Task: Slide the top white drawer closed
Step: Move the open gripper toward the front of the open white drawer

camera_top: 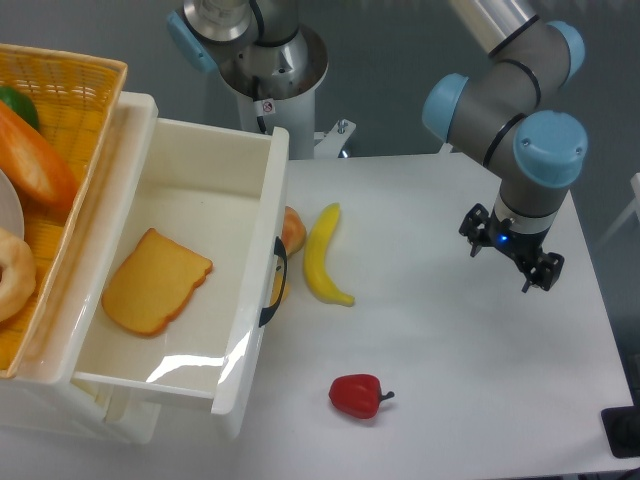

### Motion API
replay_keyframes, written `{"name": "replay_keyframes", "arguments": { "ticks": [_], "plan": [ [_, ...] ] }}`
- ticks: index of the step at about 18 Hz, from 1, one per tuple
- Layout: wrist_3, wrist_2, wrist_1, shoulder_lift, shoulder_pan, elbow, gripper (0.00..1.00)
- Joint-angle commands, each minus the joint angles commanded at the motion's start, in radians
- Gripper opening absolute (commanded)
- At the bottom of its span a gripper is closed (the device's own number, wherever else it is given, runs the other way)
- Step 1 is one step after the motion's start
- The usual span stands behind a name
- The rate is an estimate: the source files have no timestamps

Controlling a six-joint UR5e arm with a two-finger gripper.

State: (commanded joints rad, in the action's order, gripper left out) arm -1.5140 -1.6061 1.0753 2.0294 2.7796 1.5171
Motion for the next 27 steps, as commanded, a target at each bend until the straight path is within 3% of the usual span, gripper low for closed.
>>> {"name": "replay_keyframes", "arguments": {
  "ticks": [5,8,13,19,21,26,27],
  "plan": [
    [-0.002,0.002,-0.002,-0.008,-0.005,0.018,1.0],
    [0.012,0.003,-0.024,-0.034,-0.009,0.096,1.0],
    [0.066,-0.006,-0.017,-0.087,-0.038,0.17,1.0],
    [0.191,0.015,-0.015,-0.107,-0.112,0.176,0.99],
    [0.311,0.032,-0.014,-0.106,-0.147,0.176,0.77],
    [0.466,0.184,0.005,-0.101,-0.172,0.169,0.02],
    [0.477,0.214,0.017,-0.104,-0.17,0.164,0.0]
  ]
}}
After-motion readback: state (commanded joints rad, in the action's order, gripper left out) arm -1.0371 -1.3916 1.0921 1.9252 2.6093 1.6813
